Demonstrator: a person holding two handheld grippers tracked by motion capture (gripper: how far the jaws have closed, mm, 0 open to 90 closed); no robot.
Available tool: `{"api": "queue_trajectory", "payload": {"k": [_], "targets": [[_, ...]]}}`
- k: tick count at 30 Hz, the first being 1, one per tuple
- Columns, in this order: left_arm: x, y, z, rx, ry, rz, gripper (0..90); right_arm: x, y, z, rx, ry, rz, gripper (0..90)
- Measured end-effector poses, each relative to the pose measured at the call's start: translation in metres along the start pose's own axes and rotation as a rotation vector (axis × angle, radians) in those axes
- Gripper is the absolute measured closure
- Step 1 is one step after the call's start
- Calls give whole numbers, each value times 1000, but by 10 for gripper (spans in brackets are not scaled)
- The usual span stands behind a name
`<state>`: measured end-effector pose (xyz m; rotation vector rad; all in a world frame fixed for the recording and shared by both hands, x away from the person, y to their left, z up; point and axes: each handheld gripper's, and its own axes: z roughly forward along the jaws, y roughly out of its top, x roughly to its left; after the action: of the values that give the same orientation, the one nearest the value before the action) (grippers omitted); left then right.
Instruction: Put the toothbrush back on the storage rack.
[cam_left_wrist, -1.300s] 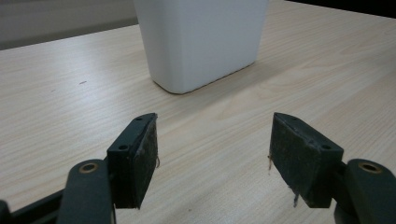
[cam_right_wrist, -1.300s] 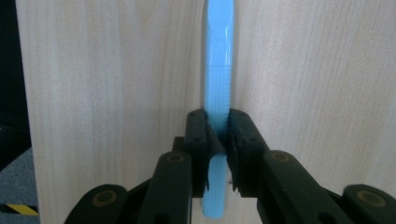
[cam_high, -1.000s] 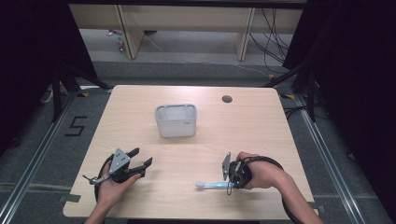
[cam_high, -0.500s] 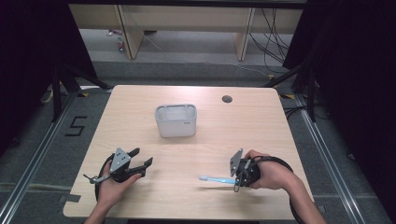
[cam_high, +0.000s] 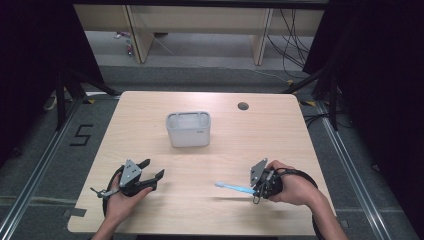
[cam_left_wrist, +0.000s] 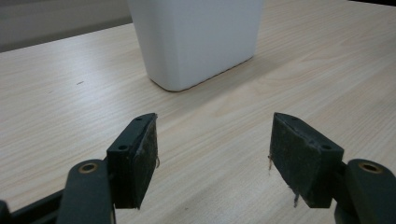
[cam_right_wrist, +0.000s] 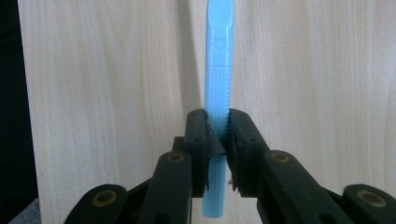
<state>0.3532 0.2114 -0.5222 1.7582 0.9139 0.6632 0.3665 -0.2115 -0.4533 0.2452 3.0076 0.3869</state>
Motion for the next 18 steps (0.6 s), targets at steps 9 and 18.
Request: {"api": "queue_trajectory", "payload": {"k": [9, 18], "targets": [[2, 0, -2, -11, -7, -16, 321, 4, 7, -4, -67, -16, -13, 792], [1, -1, 0, -19, -7, -15, 322, 1, 0, -1, -211, -70, 9, 792]]}}
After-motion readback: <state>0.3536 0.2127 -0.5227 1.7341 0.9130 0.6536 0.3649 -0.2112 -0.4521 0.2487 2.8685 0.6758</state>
